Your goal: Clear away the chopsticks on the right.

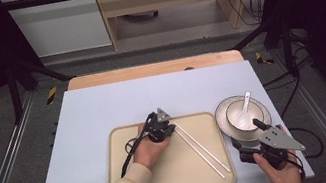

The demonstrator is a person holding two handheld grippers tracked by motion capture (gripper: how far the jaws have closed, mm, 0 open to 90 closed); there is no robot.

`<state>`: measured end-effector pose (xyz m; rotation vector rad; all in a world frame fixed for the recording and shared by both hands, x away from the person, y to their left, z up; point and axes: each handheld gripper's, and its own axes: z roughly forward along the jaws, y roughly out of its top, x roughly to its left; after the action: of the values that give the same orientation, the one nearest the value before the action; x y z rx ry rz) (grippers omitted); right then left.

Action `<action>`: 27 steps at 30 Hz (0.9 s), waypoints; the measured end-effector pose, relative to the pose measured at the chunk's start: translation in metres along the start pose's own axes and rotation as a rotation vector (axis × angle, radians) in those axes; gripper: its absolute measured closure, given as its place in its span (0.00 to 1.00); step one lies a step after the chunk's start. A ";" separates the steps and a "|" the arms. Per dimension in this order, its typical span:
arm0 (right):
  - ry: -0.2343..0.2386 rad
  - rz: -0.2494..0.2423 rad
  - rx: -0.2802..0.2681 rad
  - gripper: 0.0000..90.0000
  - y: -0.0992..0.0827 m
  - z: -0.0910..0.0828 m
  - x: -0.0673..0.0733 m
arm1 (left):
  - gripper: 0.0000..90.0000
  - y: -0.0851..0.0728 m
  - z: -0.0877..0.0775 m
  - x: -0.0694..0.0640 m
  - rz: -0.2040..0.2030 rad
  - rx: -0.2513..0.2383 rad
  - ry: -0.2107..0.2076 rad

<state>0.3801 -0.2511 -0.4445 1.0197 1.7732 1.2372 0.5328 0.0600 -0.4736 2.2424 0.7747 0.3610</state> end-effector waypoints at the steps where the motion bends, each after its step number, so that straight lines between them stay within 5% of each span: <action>1: 0.000 -0.001 0.000 0.10 0.000 0.000 -0.001 | 1.00 0.003 0.003 0.000 0.006 0.000 -0.001; 27: -0.015 -0.011 0.032 0.12 -0.001 0.004 0.000 | 1.00 0.042 0.044 -0.033 0.123 -0.010 -0.107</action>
<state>0.3833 -0.2498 -0.4469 1.0333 1.7894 1.1949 0.5450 -0.0076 -0.4752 2.2858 0.5800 0.2999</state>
